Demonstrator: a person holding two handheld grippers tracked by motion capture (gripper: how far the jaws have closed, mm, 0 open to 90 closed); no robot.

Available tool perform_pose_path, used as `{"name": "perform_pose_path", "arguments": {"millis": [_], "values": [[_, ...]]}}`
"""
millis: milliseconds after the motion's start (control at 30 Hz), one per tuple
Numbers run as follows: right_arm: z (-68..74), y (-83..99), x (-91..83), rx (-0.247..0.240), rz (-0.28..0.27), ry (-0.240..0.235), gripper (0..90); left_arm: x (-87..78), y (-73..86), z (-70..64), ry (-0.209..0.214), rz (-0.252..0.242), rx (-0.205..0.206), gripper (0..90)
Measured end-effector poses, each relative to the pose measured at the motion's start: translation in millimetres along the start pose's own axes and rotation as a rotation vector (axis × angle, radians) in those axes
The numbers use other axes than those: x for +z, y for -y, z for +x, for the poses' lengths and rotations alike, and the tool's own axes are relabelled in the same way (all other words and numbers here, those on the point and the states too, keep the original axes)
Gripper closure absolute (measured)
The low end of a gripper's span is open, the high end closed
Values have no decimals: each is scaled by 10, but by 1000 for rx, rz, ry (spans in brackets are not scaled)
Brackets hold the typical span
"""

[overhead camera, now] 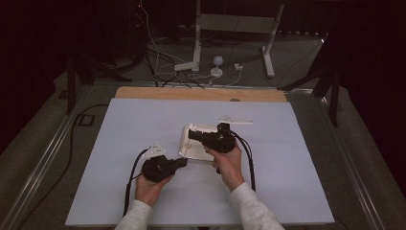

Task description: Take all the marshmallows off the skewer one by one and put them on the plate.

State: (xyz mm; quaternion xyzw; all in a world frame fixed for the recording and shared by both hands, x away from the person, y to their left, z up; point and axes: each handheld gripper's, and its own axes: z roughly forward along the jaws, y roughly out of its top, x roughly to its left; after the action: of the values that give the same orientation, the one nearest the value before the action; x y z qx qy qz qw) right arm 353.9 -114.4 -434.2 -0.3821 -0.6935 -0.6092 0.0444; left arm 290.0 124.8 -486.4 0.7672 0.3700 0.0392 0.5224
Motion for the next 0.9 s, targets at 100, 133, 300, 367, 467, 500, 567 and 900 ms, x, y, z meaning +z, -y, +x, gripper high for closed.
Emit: {"name": "perform_pose_path", "arguments": {"millis": [100, 133, 300, 367, 467, 500, 567, 900], "values": [[1, -27, -3, -6, 3, 8, 868, -2, 2, 3, 0, 4, 3, 900], [1, -33, -6, -8, 4, 6, 868, -7, 4, 4, -5, 3, 3, 900], [-23, -52, -8, 2, -10, 4, 868, -19, 19, 17, -9, 7, 10, 900], [-16, -62, -1, -6, -7, 3, 868, -30, 33, 39, -8, 1, 5, 900], [0, -77, 16, -23, 1, 11, 868, -48, 52, 63, -16, 4, 15, 900], [5, -86, 28, -24, 1, 7, 868, -55, 53, 65, -16, 3, 15, 900], [10, -92, 34, -28, -1, 8, 868, -67, 61, 75, -18, -4, 15, 900], [46, -120, 80, -50, -1, 7, 868, -95, 79, 76, -45, 2, 41, 900]]}}
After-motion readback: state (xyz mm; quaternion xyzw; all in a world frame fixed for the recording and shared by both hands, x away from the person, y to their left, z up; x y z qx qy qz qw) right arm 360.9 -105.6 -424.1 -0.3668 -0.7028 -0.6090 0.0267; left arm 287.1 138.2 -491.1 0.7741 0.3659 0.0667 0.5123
